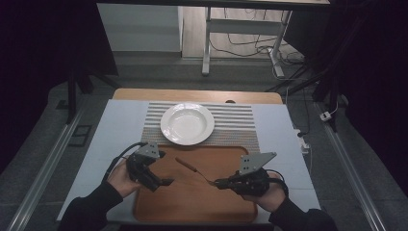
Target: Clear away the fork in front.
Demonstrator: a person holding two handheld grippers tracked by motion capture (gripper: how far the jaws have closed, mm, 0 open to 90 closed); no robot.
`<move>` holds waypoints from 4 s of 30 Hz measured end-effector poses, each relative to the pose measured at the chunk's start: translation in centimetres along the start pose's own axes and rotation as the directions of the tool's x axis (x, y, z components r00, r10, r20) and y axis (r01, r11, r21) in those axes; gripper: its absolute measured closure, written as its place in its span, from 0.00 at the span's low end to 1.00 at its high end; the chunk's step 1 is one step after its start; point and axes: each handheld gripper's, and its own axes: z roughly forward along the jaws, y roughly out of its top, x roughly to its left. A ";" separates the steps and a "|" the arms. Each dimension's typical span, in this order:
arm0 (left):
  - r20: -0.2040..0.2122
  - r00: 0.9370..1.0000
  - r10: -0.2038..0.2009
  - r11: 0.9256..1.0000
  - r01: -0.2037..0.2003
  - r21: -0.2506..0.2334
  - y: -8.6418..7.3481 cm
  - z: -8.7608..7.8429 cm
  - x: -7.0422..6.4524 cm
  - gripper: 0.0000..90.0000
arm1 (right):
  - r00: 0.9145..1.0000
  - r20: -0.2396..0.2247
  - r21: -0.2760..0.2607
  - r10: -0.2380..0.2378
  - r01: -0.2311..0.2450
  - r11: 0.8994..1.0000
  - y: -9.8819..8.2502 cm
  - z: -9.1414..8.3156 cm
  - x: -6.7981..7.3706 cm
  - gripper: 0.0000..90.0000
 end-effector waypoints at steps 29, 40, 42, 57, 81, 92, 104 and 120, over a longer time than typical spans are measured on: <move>0.189 0.874 0.447 0.859 -0.479 0.181 2.4 4.1 -2.0 0.79 | 0.985 -0.163 0.041 -0.051 0.058 0.998 0.0 0.2 1.1 1.00; 0.253 0.851 0.460 0.830 -0.513 0.216 2.0 4.0 -2.8 0.89 | 0.995 -0.098 0.040 -0.019 0.023 0.999 -0.6 0.2 0.2 0.88; 0.251 0.870 0.424 0.849 -0.479 0.223 2.0 3.8 -2.8 0.89 | 0.998 -0.064 0.026 0.010 -0.009 1.000 -0.7 0.0 0.0 0.83; 0.139 0.987 0.084 0.952 -0.121 0.281 0.4 1.7 -2.6 0.89 | 0.964 0.247 0.000 0.102 -0.105 0.994 -2.0 -1.3 0.9 0.50; -0.114 0.941 -0.317 0.870 0.337 0.361 -3.2 0.9 -2.8 0.89 | 0.824 0.508 -0.024 0.251 -0.277 0.960 -6.4 -5.4 2.3 0.13; -0.181 0.910 -0.372 0.818 0.414 0.400 -4.3 1.6 -2.2 0.88 | 0.800 0.537 0.005 0.266 -0.318 0.948 -7.6 -6.1 2.9 0.07; -0.148 0.921 -0.360 0.852 0.389 0.350 -4.2 1.4 -2.1 0.67 | 0.791 0.530 -0.007 0.306 -0.357 0.934 -8.1 -6.4 2.9 0.02; -0.104 0.935 -0.339 0.916 0.353 0.190 -1.7 1.4 0.2 0.99 | 0.788 0.526 0.008 0.319 -0.380 0.925 -8.1 -6.2 2.7 0.00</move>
